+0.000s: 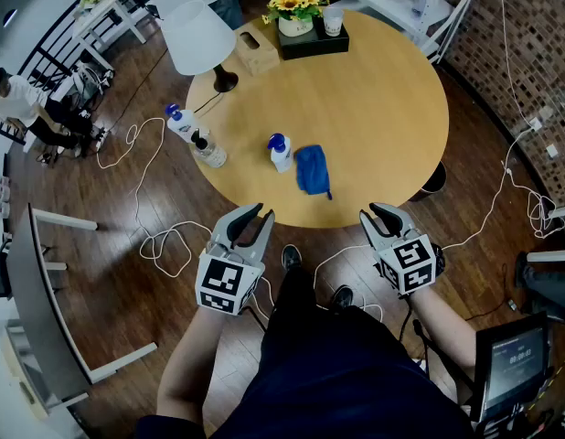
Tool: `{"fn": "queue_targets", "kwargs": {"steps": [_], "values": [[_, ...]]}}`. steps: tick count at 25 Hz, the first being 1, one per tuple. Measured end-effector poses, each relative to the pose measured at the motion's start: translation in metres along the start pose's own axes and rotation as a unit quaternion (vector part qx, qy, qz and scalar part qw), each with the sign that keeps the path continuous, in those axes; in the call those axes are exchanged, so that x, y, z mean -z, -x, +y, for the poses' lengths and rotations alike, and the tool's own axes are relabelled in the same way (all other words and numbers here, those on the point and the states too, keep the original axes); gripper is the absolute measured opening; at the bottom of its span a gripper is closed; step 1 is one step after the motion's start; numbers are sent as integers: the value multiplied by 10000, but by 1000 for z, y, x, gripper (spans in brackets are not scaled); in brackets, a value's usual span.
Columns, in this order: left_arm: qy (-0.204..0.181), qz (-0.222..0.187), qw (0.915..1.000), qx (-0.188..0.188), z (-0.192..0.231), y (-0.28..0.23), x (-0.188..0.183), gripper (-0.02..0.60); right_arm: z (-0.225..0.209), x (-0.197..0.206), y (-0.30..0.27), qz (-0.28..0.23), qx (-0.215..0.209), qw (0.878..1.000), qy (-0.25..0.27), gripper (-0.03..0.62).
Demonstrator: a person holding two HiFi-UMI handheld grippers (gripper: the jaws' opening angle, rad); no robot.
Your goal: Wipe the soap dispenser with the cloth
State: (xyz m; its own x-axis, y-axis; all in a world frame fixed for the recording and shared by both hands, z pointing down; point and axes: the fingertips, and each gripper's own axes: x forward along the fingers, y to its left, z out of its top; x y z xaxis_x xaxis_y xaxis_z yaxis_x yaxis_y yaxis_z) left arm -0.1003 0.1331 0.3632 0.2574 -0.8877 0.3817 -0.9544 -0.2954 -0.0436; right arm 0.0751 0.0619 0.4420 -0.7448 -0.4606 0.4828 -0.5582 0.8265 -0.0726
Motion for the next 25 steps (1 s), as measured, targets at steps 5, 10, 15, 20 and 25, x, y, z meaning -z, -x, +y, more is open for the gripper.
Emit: {"fn": "queue_targets", "kwargs": {"steps": [5, 10, 15, 20, 25], "values": [[-355, 313, 9988, -104, 74, -54, 10, 120, -20, 11, -101, 796, 187, 9963, -281, 189], [-287, 782, 9964, 167, 97, -102, 48, 185, -20, 29, -185, 1485, 426, 9824, -1046, 287], [-16, 1218, 9913, 495, 87, -121, 89, 255, -18, 46, -234, 2045, 708, 9718, -938, 316], [189, 1468, 9872, 599, 77, -124, 110, 253, -10, 59, -258, 2445, 540, 9663, -595, 256], [543, 1543, 9857, 397, 78, -132, 120, 247, 4, 64, -265, 2580, -245, 9653, -323, 117]]}}
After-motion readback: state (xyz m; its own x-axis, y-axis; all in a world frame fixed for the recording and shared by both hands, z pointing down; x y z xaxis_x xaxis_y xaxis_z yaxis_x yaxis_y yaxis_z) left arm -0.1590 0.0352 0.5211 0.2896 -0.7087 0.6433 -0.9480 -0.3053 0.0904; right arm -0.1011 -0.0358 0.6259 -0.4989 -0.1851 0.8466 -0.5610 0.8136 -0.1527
